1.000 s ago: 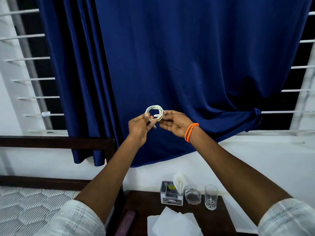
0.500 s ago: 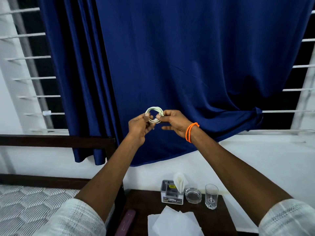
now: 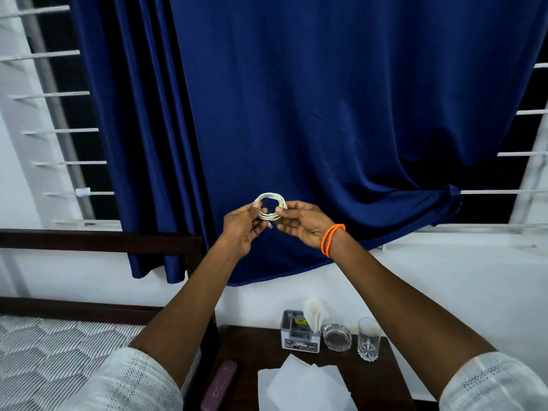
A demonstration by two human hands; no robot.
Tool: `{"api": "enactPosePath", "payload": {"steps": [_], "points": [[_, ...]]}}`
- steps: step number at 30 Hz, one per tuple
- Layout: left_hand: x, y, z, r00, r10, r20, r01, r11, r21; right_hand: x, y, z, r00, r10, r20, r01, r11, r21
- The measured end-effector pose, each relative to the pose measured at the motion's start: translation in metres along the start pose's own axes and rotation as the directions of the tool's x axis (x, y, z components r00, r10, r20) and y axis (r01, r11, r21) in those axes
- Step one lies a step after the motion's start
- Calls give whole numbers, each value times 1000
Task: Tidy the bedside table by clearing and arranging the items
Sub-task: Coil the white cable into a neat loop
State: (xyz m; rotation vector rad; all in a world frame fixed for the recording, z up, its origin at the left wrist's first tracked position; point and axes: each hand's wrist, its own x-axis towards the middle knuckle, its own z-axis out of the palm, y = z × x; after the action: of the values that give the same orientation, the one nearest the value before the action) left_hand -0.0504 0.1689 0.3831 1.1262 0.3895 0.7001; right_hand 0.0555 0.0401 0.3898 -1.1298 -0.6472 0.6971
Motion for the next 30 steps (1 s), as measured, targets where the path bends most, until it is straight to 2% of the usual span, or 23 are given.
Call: {"api": "enactPosePath", "payload": {"steps": [4,9,15,24,30], "points": [[3,-2,-4,1000,-5,-20,4,999,-53,-1,-1,3,1000,0,1,0,998,-63],[4,-4,-7,999,20,-25,-21,999,-39,1,0,4,990,-80,-116,58,982,-180],[3,-6,-9,997,76,18,-76,996,-38,3,1,6,977,-141,-162,99,965,-243],[9,-4,-11,993,80,-88,-78,997,22,1,1,0,969,-186,-162,107,909,-402],[8,-5,-13,996,64,-65,-66,998,-21,-1,2,-6,991,-100,-90,53,906,-420]]}}
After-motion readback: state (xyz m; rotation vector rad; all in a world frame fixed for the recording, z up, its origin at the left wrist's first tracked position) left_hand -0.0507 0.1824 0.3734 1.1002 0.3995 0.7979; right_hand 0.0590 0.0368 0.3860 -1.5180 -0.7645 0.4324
